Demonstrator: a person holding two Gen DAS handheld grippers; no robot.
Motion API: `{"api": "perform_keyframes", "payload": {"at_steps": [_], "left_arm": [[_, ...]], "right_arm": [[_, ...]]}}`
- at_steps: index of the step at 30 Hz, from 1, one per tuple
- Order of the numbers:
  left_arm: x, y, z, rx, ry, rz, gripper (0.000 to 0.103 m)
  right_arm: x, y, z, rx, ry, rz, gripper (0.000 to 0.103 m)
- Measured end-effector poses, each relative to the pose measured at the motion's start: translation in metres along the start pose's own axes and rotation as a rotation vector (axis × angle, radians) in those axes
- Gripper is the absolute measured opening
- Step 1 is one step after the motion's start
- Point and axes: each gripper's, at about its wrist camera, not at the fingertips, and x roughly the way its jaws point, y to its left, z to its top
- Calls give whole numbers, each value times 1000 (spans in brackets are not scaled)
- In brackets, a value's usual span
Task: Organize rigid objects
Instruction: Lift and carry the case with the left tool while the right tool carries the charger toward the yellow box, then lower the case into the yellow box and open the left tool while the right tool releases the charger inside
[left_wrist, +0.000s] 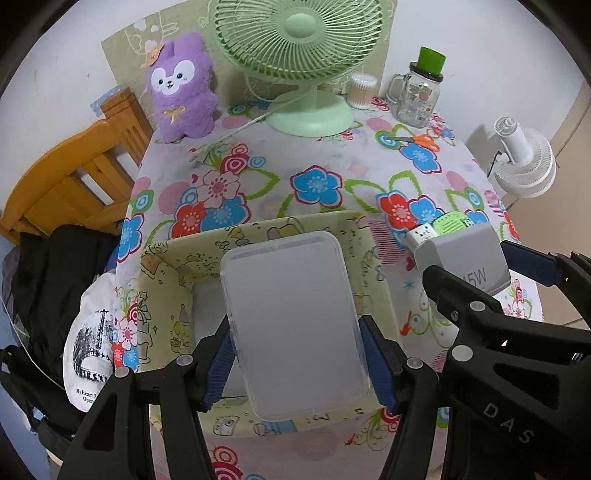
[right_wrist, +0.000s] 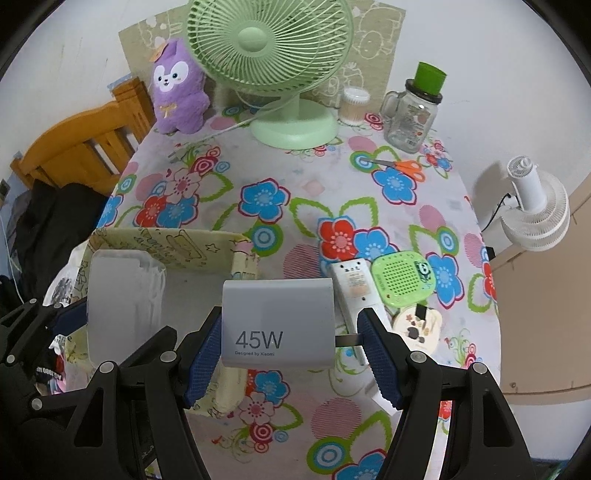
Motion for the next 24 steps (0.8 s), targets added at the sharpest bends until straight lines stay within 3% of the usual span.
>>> {"api": "perform_keyframes", "payload": {"at_steps": [24], "left_arm": [[28, 49, 2, -24, 62, 18, 66]], "right_arm": [[34, 57, 21, -76, 50, 44, 74]]}}
